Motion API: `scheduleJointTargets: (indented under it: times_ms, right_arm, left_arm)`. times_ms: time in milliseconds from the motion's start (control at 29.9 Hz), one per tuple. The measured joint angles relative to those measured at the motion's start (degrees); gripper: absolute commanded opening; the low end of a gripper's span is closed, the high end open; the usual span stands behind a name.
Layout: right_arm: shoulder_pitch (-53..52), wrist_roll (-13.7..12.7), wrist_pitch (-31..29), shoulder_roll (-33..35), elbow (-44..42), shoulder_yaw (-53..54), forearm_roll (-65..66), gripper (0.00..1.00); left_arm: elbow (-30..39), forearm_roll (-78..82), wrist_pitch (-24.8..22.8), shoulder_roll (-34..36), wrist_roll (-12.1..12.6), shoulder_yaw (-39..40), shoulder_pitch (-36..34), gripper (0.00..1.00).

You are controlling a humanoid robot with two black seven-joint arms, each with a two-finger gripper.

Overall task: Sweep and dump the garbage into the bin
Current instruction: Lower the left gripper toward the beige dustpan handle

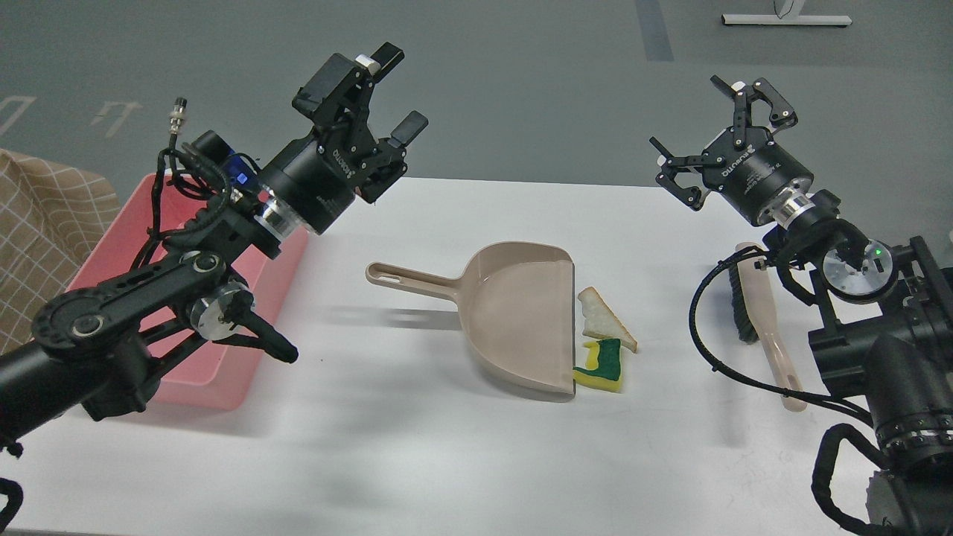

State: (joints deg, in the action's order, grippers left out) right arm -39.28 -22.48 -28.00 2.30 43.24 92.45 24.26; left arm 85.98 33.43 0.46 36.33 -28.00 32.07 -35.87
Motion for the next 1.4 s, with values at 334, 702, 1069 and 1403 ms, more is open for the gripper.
scheduleJointTargets:
  times_ms: [334,702,1069,1403]
  right_arm:
    - [0.12,0.07,0.0,0.07,-0.17,-0.08,0.0,1.0]
    - [0.35,0.06,0.0,0.08,-0.26,0.02,0.0,1.0]
    - [0.35,0.06,0.0,0.08,-0.26,0.02,0.0,1.0]
    - [0.26,-0.04,0.0,0.09,-0.26,0.01,0.0,1.0]
  left_arm:
    - [10.2,9.05,9.57,3.41,0.0,-0.23,11.1,0.97]
    - [11.51,20.45,15.72,3.33,0.0,-0.6,20.69,0.97]
    - [7.56,22.88,18.79,0.75,0.0,-2.34,25.45,0.97]
    - [-4.72,23.02,20.53,-6.85,0.0,-4.16,24.69,0.97]
